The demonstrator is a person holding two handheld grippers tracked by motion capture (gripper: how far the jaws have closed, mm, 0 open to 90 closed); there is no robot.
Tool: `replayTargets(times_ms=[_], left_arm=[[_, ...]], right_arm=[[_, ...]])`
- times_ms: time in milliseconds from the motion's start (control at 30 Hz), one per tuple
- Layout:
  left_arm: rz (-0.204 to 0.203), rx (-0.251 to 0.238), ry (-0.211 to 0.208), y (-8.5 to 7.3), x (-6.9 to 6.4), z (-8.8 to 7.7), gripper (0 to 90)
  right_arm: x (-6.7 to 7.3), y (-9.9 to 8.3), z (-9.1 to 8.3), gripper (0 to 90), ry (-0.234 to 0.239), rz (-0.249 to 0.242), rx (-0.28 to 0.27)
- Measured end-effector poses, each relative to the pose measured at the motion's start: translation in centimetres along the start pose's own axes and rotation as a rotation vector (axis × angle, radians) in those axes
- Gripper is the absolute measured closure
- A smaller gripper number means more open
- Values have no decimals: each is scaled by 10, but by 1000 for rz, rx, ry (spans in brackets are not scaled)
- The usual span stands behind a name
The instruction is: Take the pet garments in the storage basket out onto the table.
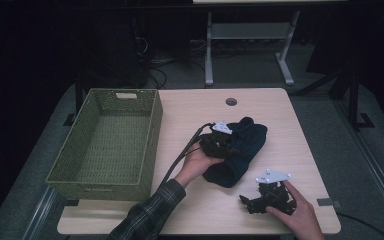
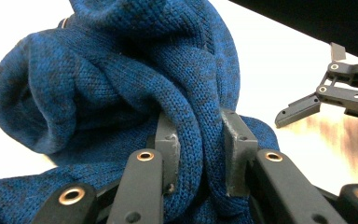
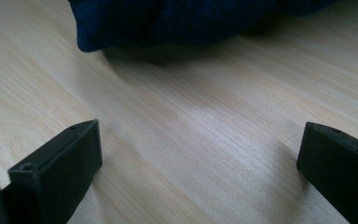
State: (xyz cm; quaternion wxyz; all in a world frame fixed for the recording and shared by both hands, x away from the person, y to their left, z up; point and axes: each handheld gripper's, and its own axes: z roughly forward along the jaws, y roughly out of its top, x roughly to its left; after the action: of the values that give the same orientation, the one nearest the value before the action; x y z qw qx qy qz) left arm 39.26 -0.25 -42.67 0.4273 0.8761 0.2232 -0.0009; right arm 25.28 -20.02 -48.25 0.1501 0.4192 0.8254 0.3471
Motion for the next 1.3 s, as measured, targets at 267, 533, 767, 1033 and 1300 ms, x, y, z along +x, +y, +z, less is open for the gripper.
replayTargets(times_ms=[267,533,767,1033,1300], left_arm=[[-21,-30,-1,-3,4,10,575],[-15,-67,16,-4,2,4,370],[-7,-68,48,5,-1,-19,250],[20,-20,86,2,-8,-41,172],[27,-19,131,-16,-15,-63,168]], right_arm=[[0,0,0,0,0,0,0],[0,0,0,0,0,0,0],[0,0,0,0,1,3,2],[0,0,0,0,1,4,3],[0,0,0,0,1,4,4]])
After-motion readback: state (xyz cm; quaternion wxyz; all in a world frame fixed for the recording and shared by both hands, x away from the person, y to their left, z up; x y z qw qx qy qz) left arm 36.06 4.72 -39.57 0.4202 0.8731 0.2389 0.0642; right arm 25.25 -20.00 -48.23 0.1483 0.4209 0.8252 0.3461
